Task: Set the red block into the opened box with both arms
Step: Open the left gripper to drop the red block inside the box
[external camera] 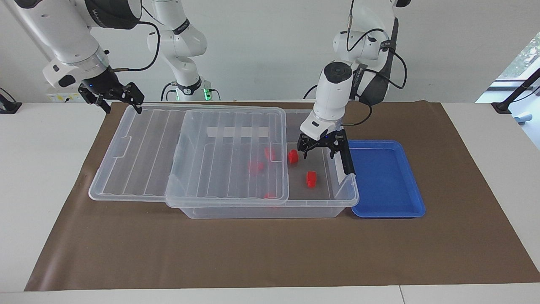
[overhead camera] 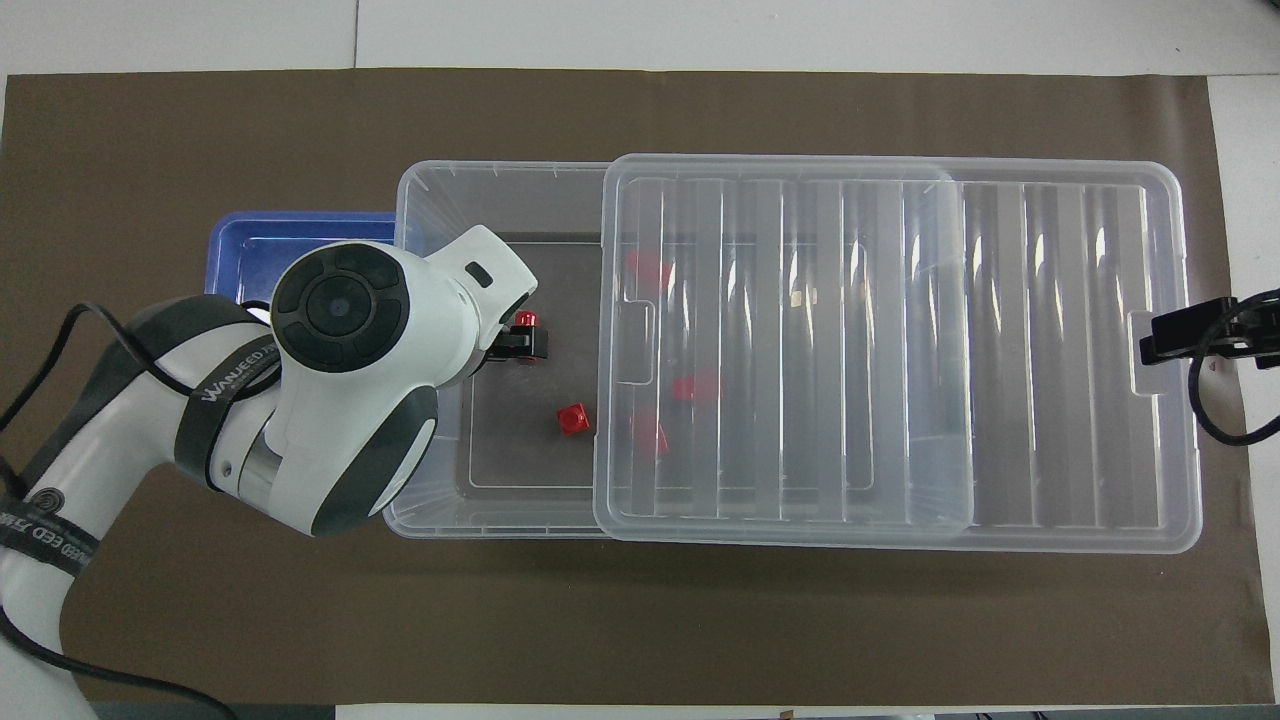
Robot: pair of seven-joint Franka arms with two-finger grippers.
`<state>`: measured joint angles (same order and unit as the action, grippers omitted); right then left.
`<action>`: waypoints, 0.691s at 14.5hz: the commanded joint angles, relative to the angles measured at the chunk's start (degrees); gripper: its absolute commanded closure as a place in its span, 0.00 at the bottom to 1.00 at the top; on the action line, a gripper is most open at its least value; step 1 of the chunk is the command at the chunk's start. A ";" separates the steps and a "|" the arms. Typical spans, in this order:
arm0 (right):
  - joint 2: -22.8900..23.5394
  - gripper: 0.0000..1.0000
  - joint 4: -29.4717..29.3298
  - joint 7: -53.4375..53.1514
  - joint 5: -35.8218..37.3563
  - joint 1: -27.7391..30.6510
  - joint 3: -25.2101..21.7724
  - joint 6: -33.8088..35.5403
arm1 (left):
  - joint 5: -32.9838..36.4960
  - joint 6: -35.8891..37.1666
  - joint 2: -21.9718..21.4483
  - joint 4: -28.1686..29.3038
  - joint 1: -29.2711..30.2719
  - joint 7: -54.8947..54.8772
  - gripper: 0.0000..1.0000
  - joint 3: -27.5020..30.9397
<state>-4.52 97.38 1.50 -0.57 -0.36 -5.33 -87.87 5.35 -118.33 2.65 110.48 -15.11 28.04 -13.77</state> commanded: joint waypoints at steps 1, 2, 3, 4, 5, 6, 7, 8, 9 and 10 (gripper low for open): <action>-0.75 0.00 0.44 -0.71 -0.22 0.71 0.23 0.68 | 0.81 1.17 -2.29 0.44 4.29 -1.83 0.00 0.06; -0.75 0.00 0.44 -0.80 0.39 0.45 0.23 0.33 | 0.81 1.69 -2.91 0.44 5.43 -3.94 0.00 0.15; -0.75 0.00 0.53 -0.80 0.57 0.45 0.23 -0.02 | 0.81 2.39 -3.61 0.44 6.57 -5.61 0.00 0.15; -0.75 0.00 0.62 -0.80 0.66 0.45 0.23 -0.46 | 0.72 3.36 -4.40 0.44 7.89 -7.89 0.00 0.15; -0.92 0.00 1.40 -0.45 0.75 0.80 0.23 -1.24 | 0.72 4.32 -4.84 0.35 8.77 -10.00 0.00 0.23; -1.45 0.00 2.28 1.64 0.75 1.24 -0.29 -2.12 | 0.20 5.29 -5.28 0.09 9.83 -12.37 0.00 0.32; -1.54 0.09 2.98 5.58 0.66 1.50 -0.56 -3.61 | -0.94 5.74 -5.63 -0.18 11.40 -14.31 0.00 0.32; -1.72 0.52 4.12 9.27 0.66 2.38 -0.73 -5.54 | -2.26 6.18 -5.90 -0.61 12.90 -16.07 0.00 0.32; -1.98 0.94 5.09 11.66 0.75 3.43 -0.91 -7.73 | -3.40 7.31 -5.90 -1.92 14.31 -17.65 0.00 0.32; -2.15 1.00 6.49 12.81 1.09 4.57 -1.00 -9.67 | -3.59 8.89 -5.73 -3.33 15.10 -18.71 0.00 0.32</action>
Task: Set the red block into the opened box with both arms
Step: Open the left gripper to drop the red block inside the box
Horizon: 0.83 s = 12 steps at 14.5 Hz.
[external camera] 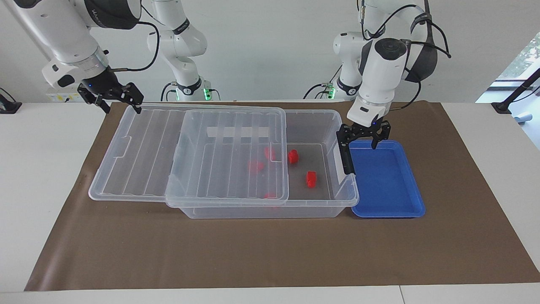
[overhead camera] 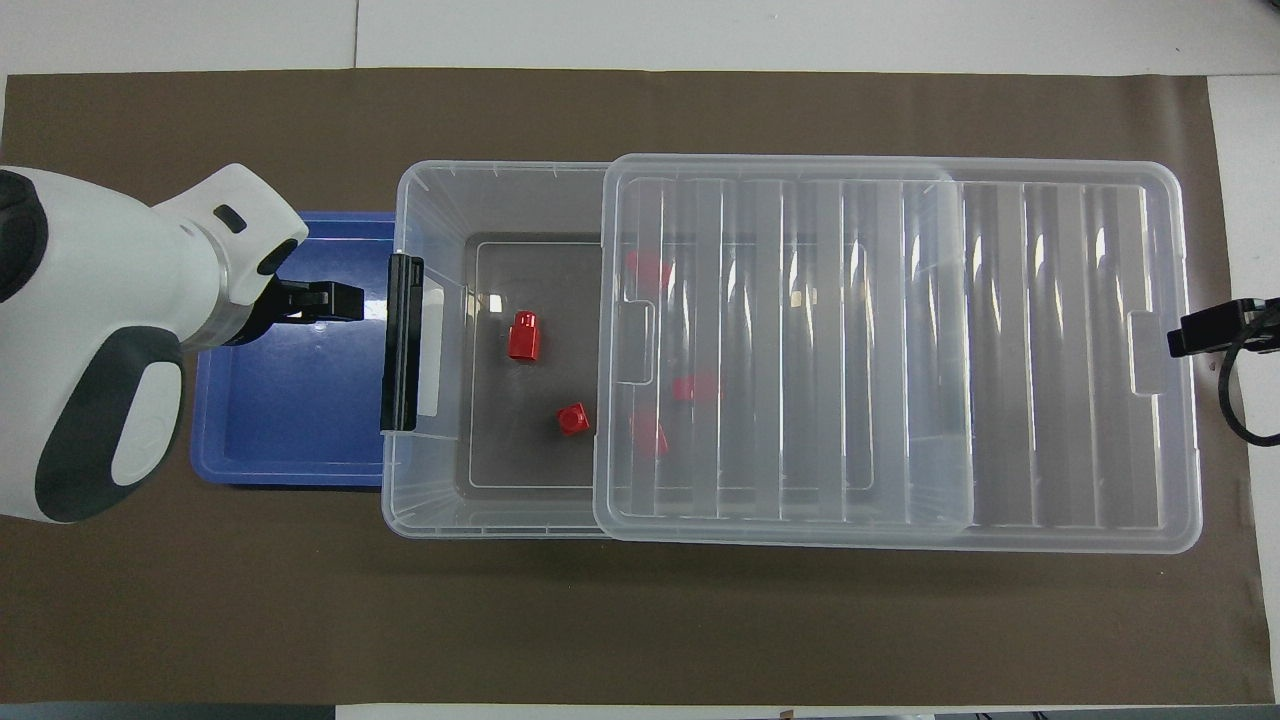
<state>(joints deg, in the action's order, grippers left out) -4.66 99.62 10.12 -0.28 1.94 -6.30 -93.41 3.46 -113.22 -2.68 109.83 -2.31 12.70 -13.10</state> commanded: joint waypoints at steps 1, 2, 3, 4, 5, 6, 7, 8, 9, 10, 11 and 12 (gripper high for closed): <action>-2.89 1.00 7.32 4.38 0.90 3.23 -0.38 -6.15 | -1.70 5.10 -0.22 -3.82 3.18 -4.52 0.00 -0.35; -4.21 1.00 11.00 4.82 0.98 3.59 -1.51 -10.78 | -2.22 5.89 -0.13 -4.70 3.63 -5.57 0.00 -0.35; -4.66 1.00 13.56 5.43 0.99 3.59 -2.30 -14.05 | -2.58 6.42 -0.13 -5.14 4.24 -6.02 0.00 -0.35; -4.23 1.00 14.02 6.31 0.99 3.77 -2.66 -14.86 | -2.76 7.04 -0.22 -5.67 4.77 -6.20 0.00 -0.35; -3.00 1.00 14.03 7.97 0.99 4.55 -2.92 -15.74 | -2.76 7.74 -0.13 -6.37 4.86 -6.20 0.00 -0.35; -1.16 1.00 14.03 10.42 0.99 6.04 -3.01 -18.01 | -2.76 8.18 -0.04 -6.81 4.95 -6.20 0.00 -0.35; 0.51 1.00 14.20 12.45 0.99 7.79 -3.02 -19.43 | -2.76 8.10 -0.04 -6.82 4.95 -6.20 0.00 -0.35; 1.92 1.00 14.20 12.90 0.99 8.42 -3.02 -19.88 | -2.76 8.10 -0.04 -6.99 4.95 -6.20 0.00 -0.35; 2.37 1.00 14.55 12.73 0.90 8.51 -3.02 -19.97 | -2.76 8.27 0.04 -7.17 4.95 -6.20 0.00 -0.35; 2.37 1.00 14.90 12.30 0.81 8.25 -3.02 -20.14 | -2.76 8.28 -0.04 -7.17 4.95 -6.20 0.00 -0.35; 2.37 1.00 15.17 11.25 0.81 7.64 -3.02 -20.67 | -2.76 8.54 -0.04 -7.52 5.30 -6.20 0.00 -0.26; 2.46 1.00 15.86 9.93 0.81 7.55 -2.93 -21.19 | -2.76 9.58 -0.04 -8.65 6.35 -6.72 0.00 -0.26</action>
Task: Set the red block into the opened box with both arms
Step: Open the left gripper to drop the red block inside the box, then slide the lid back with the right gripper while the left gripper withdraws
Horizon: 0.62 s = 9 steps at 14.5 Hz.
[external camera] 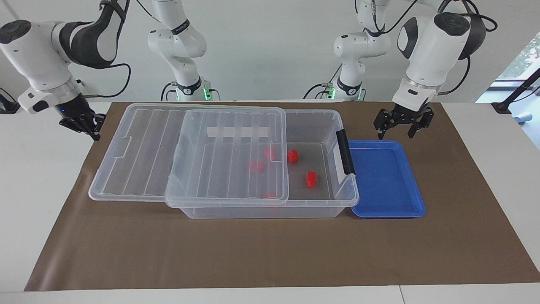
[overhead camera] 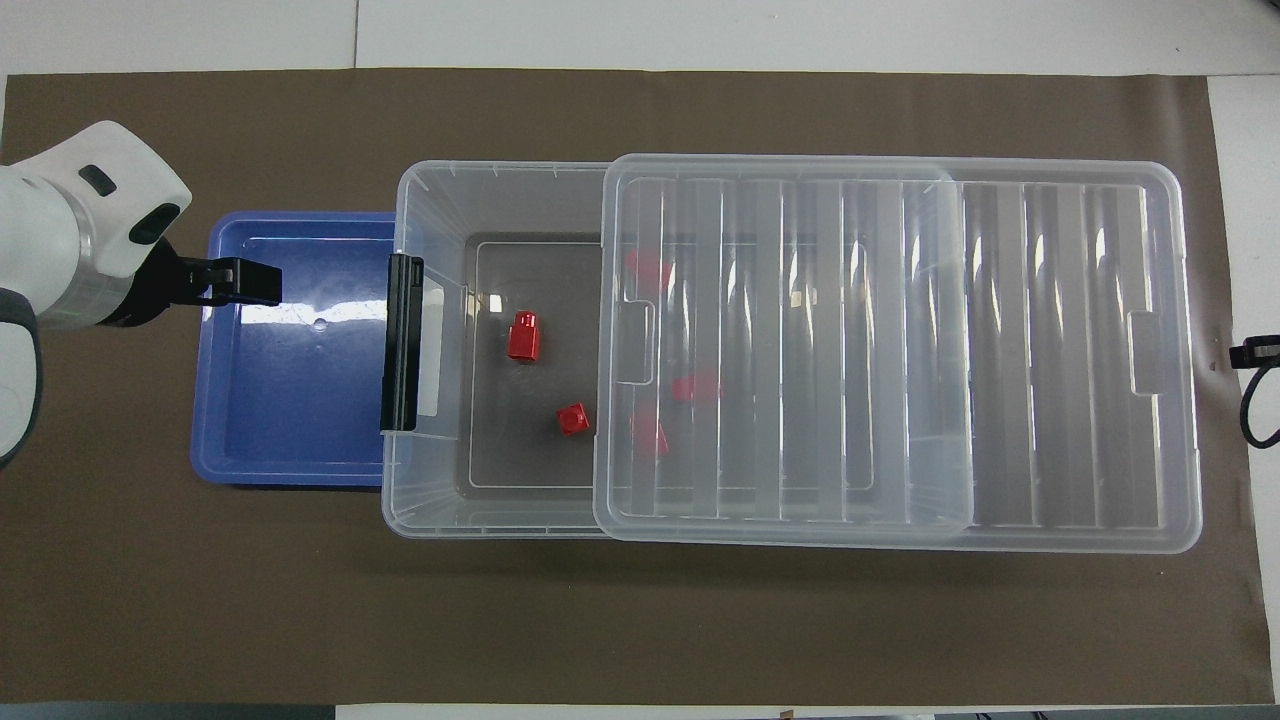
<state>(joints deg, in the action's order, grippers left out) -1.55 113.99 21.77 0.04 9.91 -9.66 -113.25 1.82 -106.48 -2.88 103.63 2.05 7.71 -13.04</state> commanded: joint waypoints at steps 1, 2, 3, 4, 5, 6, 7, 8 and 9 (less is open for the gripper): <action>-0.56 1.00 2.19 -2.00 0.48 -0.42 0.52 -2.14 | -1.12 4.25 0.24 -3.77 1.90 -3.30 0.00 0.20; -0.65 1.00 2.81 -2.09 0.48 -0.50 0.52 -2.75 | -1.12 5.66 0.24 -5.44 1.12 -5.32 0.00 2.82; -0.65 1.00 2.90 -2.17 0.48 -0.94 0.61 -2.76 | -1.55 7.32 0.24 -6.94 -0.45 -7.08 0.00 5.80; -0.65 1.00 2.90 -2.26 0.48 -1.64 0.61 -2.76 | -2.95 8.73 0.24 -8.34 -1.08 -8.40 0.00 7.66; -0.65 1.00 2.99 -2.61 0.48 -1.82 0.61 -2.76 | -3.83 10.14 0.33 -9.40 -1.17 -9.81 0.00 8.55; -0.65 1.00 2.99 -3.66 0.48 -2.17 0.61 -2.67 | -3.93 11.63 0.41 -10.72 -1.17 -10.69 0.00 8.73; -0.65 1.00 3.08 -4.54 0.48 -2.78 0.61 -2.59 | -3.93 13.04 0.50 -12.04 -1.17 -11.49 0.00 8.91; -0.73 1.00 3.16 -4.98 0.48 -2.88 0.61 -2.59 | -3.93 14.62 0.59 -13.27 -1.35 -12.19 0.00 10.13; -0.82 1.00 3.34 -5.25 0.40 -2.88 0.69 -2.59 | -3.93 15.85 0.68 -14.24 -1.61 -12.98 0.00 10.84</action>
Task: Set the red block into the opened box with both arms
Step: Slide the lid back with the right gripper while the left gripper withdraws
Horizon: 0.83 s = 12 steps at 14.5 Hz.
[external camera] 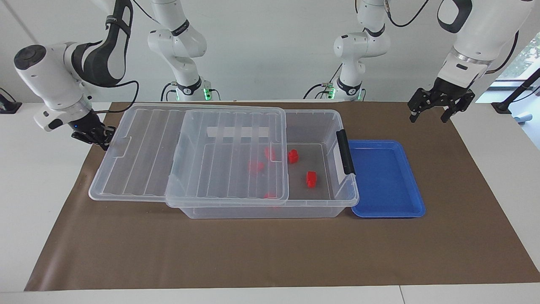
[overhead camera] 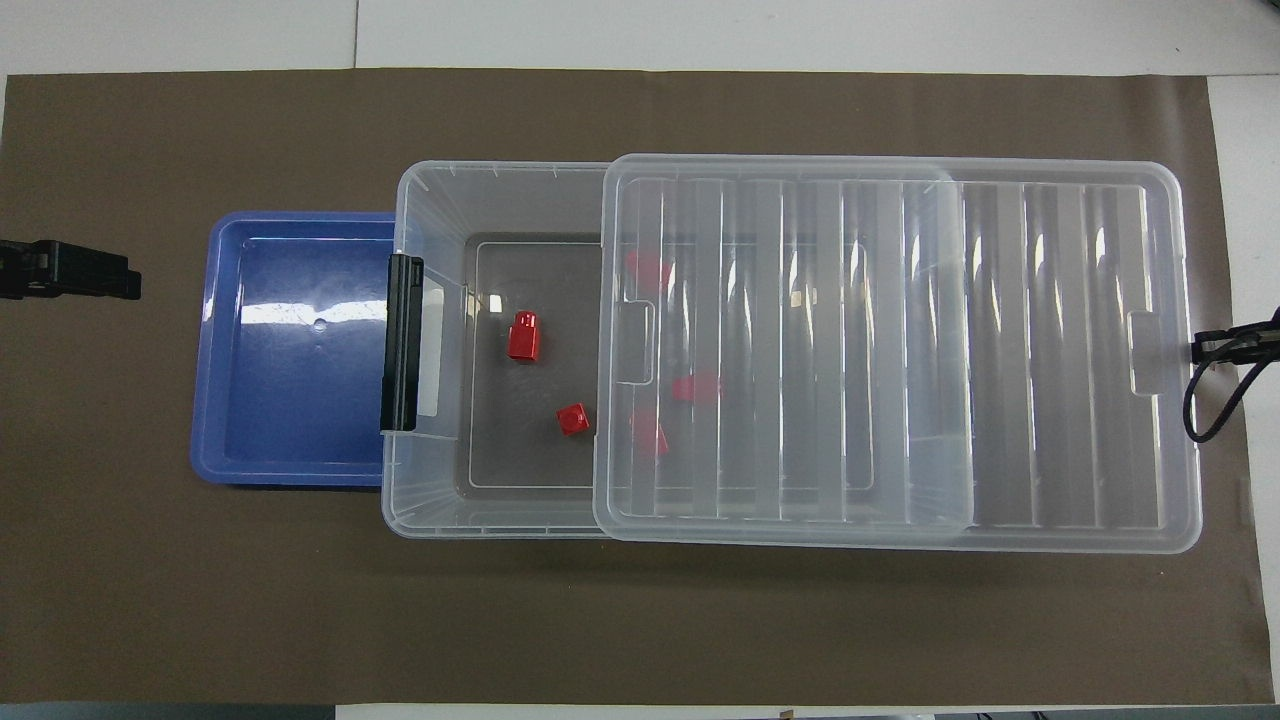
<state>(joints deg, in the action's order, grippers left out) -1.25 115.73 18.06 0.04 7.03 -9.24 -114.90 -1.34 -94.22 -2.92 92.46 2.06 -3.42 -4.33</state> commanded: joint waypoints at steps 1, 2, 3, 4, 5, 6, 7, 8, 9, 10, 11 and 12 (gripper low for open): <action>-1.29 1.00 1.86 -1.80 0.31 -0.09 0.53 -0.94 | -0.77 4.48 0.81 -3.43 -1.97 -3.33 0.00 2.74; -1.30 1.00 1.95 -3.28 0.22 -0.52 0.71 -0.85 | -0.85 4.75 0.81 -3.43 -2.14 -4.30 0.00 3.44; -1.30 1.00 1.87 -5.30 0.13 -2.18 0.71 -0.68 | -0.94 4.84 0.55 -3.08 -3.02 -4.40 0.00 3.71; -1.30 1.00 1.95 -7.23 0.13 -2.89 0.71 -0.59 | -1.03 4.84 0.46 -2.82 -3.11 -4.31 0.00 3.71; -1.30 1.00 1.95 -8.21 0.13 -3.34 0.80 -0.59 | -1.03 4.84 0.54 -2.90 -3.37 -4.31 0.00 3.89; -1.30 1.00 1.95 -9.35 0.13 -4.39 0.80 -0.50 | -1.20 4.84 0.72 -3.08 -3.38 -4.23 0.00 3.98; -1.38 1.00 1.95 -10.84 0.04 -5.27 0.80 -0.33 | -1.29 5.10 0.81 -3.17 -3.46 -4.23 0.00 3.89; -1.38 1.00 2.04 -12.33 0.04 -6.32 0.80 -0.33 | -1.29 5.45 0.89 -3.25 -3.46 -4.23 0.00 3.89; -1.47 1.00 2.30 -13.74 0.04 -7.29 0.80 -0.33 | -1.29 5.72 1.16 -3.43 -3.46 -4.14 0.00 3.89; -1.56 1.00 2.65 -15.49 0.04 -8.34 0.80 -0.33 | -1.38 5.98 1.51 -3.43 -3.46 -4.14 0.00 3.98; -1.65 1.00 2.92 -17.51 0.04 -9.66 0.80 -0.41 | -1.38 6.07 2.12 -3.60 -3.90 -4.14 0.00 4.07; -1.73 1.00 3.27 -19.53 0.04 -10.63 0.80 -0.41 | -1.38 5.81 2.12 -3.61 -4.16 -4.14 0.00 4.24</action>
<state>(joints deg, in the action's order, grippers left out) -1.55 116.55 2.42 0.04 -1.87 -8.68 -114.87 -1.63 -89.96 -2.16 90.58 -0.53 -6.85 -1.62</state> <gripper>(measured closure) 0.991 0.000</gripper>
